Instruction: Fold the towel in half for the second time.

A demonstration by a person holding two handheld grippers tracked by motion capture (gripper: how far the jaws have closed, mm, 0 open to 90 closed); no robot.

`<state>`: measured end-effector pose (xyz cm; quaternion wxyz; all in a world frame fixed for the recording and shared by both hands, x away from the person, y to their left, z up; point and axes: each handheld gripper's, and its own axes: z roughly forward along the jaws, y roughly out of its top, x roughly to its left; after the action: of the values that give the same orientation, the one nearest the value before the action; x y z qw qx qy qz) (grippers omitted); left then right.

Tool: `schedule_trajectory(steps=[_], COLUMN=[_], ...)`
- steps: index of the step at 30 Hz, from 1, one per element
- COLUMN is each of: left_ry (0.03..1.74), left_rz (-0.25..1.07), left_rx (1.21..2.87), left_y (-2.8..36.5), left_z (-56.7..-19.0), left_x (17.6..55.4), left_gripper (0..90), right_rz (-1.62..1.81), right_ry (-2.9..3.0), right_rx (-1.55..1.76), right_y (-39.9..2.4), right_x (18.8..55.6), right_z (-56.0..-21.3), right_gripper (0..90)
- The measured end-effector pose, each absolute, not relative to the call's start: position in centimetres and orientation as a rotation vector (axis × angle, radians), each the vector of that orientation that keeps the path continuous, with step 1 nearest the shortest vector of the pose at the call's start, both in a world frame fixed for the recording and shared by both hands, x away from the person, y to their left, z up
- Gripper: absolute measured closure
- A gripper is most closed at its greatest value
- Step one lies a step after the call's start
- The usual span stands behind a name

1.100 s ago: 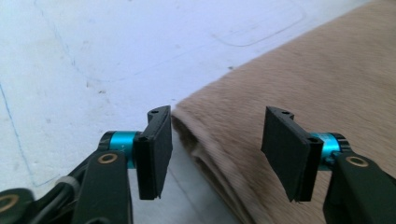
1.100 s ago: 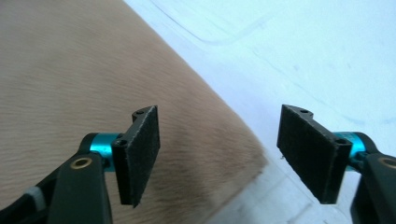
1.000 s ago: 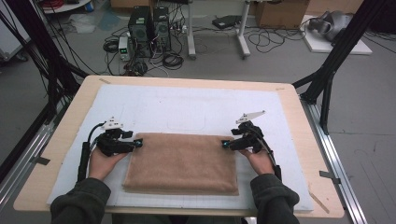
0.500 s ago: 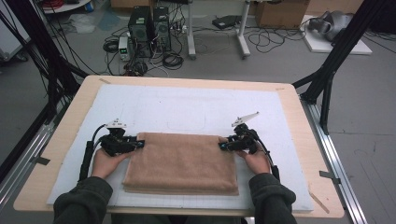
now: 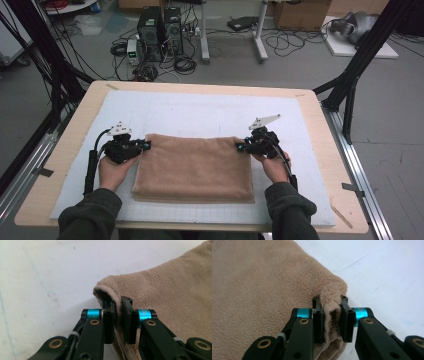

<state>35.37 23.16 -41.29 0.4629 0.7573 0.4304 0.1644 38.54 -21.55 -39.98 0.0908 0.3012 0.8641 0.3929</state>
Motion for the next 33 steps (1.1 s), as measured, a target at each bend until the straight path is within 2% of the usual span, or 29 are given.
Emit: schedule_trajectory(steps=[9, 10, 11, 12, 13, 14, 17, 22, 25, 30, 33], left_ry=[1.054, 1.059, 1.069, 1.116, 1.163, 1.175, 1.167, 1.142, 1.115, 1.069, 1.034], left_rz=[0.514, 0.528, 0.551, 0.608, 0.601, 0.563, 0.533, 0.508, 0.519, 0.501, 0.488], left_rx=[1.8, 1.8, 1.811, 1.806, 1.79, 1.786, 1.85, 1.857, 1.861, 1.864, 1.895], left_y=[22.8, 22.6, 22.5, 22.3, 22.5, 22.8, 23.2, 23.9, 24.1, 24.2, 23.9], left_z=[-37.2, -37.0, -36.9, -37.0, -37.3, -37.6, -38.5, -39.1, -39.1, -39.0, -39.2], left_x=[39.4, 40.1, 40.6, 41.1, 41.3, 41.5, 41.2, 39.9, 38.9, 37.4, 36.7], left_gripper=[81.4, 81.2, 79.6, 73.1, 61.1, 56.7, 56.3, 54.7, 54.1, 49.0, 45.6], right_rz=[1.157, 1.142, 1.13, 1.128, 1.105, 1.089, 1.095, 1.116, 1.133, 1.152, 1.174], right_ry=[2.461, 2.433, 2.409, 2.384, 2.336, 2.328, 2.356, 2.492, 2.455, 2.471, 2.486], right_rx=[0.891, 0.897, 0.908, 0.923, 0.939, 0.94, 0.969, 1.051, 0.991, 0.998, 1.0], right_y=[-21.2, -21.1, -21.1, -21.1, -21.0, -21.1, -21.3, -21.6, -21.1, -20.8, -20.7], right_x=[41.6, 42.4, 43.2, 43.7, 44.4, 44.6, 44.7, 44.0, 42.5, 41.3, 40.9], right_z=[-36.3, -35.8, -35.4, -35.1, -34.9, -34.8, -35.2, -36.1, -36.3, -37.1, -37.4], right_gripper=[76.9, 75.6, 70.6, 60.2, 53.2, 53.5, 50.5, 43.0, 44.5, 40.5, 34.9])
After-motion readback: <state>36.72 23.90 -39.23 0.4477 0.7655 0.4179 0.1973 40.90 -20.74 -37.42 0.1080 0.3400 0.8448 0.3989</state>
